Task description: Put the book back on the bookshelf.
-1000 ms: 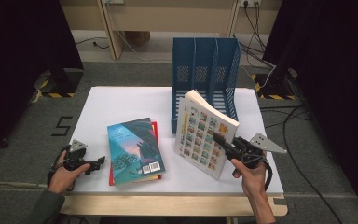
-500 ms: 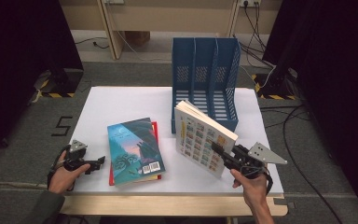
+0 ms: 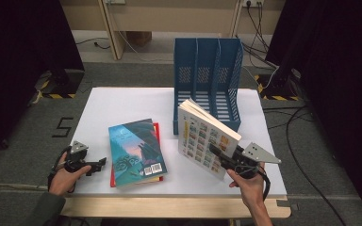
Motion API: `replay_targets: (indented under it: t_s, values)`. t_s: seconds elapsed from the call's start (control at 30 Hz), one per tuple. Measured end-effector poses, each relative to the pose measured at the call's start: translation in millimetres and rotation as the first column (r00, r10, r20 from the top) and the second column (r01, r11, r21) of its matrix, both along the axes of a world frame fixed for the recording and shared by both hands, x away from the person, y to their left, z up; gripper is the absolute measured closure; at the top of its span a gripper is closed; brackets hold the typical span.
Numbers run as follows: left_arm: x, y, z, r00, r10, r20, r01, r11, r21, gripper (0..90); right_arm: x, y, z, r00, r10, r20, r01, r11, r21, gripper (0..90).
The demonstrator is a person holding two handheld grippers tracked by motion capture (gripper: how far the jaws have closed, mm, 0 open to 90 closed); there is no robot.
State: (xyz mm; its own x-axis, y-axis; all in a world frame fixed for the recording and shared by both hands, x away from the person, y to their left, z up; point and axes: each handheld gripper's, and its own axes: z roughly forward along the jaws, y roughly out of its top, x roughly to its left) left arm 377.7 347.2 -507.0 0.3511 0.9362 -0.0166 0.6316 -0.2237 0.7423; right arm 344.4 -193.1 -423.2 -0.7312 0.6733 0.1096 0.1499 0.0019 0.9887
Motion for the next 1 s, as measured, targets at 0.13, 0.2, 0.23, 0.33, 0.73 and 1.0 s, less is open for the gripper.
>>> replay_targets:
  t_s: [0.13,0.2,0.23,0.33,0.73,1.0]
  values:
    - [0.0,0.0,0.0,1.0,0.0,0.0,0.0,1.0,0.0,8.5,1.6,2.3,-0.6,1.0,-0.008,0.001,0.008,1.0,0.003,66.5]
    - [0.0,0.1,0.0,1.0,0.0,0.0,0.0,1.0,0.0,8.5,3.1,3.0,-1.1,0.9999,-0.01,0.004,0.01,1.0,0.006,66.4]
    - [0.0,0.0,0.0,1.0,0.0,0.0,0.0,1.0,0.0,8.5,3.7,3.6,-1.5,0.9999,-0.012,0.003,0.012,1.0,0.009,66.3]
    - [0.0,0.0,0.0,1.0,0.0,0.0,0.0,1.0,0.0,8.5,5.0,4.5,-1.8,0.9999,-0.016,0.004,0.016,1.0,0.011,66.2]
    - [0.2,0.0,0.0,1.0,0.0,-0.001,0.0,1.0,0.0,8.4,9.0,10.6,-7.0,0.9991,-0.037,0.021,0.036,0.999,0.013,66.0]
    - [0.2,0.0,0.0,1.0,-0.001,-0.001,0.001,1.0,0.001,8.4,12.2,12.1,-9.8,0.9982,-0.054,0.024,0.054,0.998,0.014,66.6]
